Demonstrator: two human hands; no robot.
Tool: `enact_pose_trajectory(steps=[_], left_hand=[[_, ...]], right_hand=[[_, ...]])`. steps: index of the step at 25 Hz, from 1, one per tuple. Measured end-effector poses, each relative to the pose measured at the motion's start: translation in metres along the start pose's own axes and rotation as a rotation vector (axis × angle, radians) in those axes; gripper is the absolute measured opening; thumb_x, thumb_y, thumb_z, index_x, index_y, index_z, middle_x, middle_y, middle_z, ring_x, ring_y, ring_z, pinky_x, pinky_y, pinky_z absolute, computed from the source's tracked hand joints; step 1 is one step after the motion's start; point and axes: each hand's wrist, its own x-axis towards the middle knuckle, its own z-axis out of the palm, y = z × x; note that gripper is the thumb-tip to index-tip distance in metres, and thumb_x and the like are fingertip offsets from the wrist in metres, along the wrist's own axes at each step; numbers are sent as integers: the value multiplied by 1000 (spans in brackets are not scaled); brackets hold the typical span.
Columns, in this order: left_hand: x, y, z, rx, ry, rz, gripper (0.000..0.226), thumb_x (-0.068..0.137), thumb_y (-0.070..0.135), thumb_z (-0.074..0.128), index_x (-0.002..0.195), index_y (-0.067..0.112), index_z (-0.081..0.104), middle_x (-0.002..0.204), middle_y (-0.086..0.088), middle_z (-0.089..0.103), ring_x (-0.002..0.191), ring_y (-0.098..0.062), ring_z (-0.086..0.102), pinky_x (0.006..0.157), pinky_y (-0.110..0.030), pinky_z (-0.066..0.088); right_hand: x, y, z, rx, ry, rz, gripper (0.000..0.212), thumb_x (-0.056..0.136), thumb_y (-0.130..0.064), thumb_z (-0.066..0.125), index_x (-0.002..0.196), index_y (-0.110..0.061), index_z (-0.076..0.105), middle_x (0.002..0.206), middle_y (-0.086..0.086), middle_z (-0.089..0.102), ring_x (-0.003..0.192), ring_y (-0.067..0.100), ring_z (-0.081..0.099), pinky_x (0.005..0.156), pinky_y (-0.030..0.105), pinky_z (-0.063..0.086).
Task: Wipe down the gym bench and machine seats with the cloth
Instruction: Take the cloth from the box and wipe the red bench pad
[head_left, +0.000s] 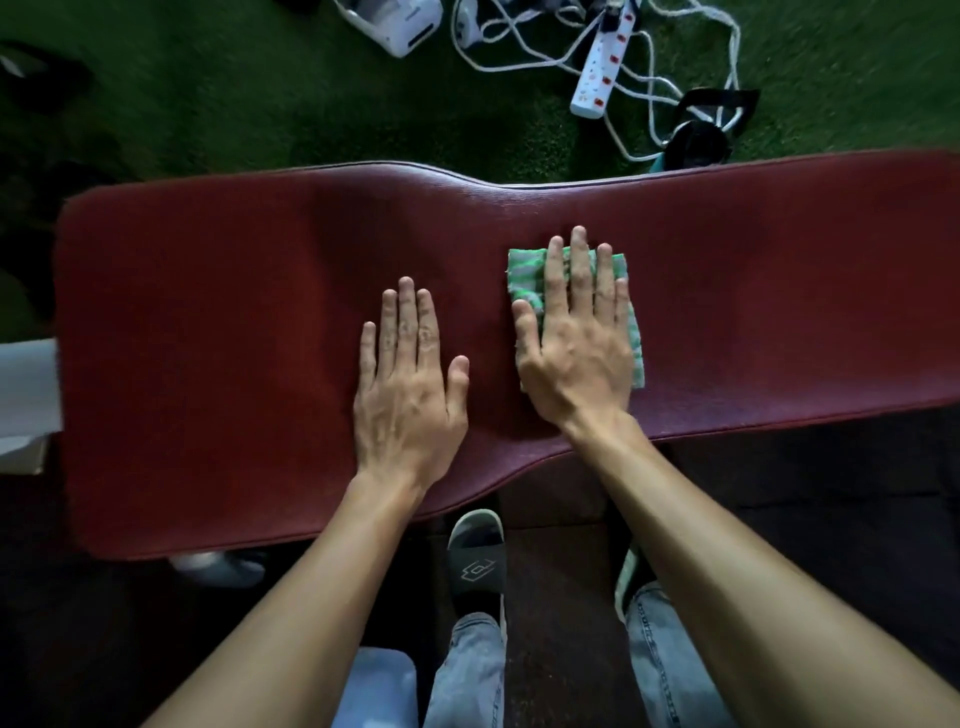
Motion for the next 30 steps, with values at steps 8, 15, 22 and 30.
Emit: enact_pose_trajectory(steps=[8,15,22,30], left_hand=[[-44,-104,-23,-43,62,-322,63,104,30,23,161,3,15,171,-14,10,159,-26,7,129,-42,7],[-49,-106,-20,20,64,-295,63,105,28,24,161,0,14,170,-17,11,158,-28,9,129,-43,10],[-48,-104,-24,2,42,-295,65,103,28,29,160,-1,19,169,-19,14,158,-29,13,128,-45,14],[-20,-63,-115,-252,-313,-205,62,103,24,42,161,10,23,169,-16,20,156,-27,20,126,-40,18]], right_hand=[[-50,-98,20,16,-110,-445,69,103,-50,35,162,-18,21,172,4,15,159,27,8,129,46,12],[-51,-52,4,-89,-94,-319,68,103,-51,30,163,-22,16,172,2,10,160,23,7,129,45,13],[-54,-127,25,36,-83,-524,62,105,-45,38,161,-19,26,171,3,19,159,25,12,128,46,15],[-59,-43,-75,587,-105,240,65,89,9,44,145,-24,51,129,11,68,118,17,67,100,35,55]])
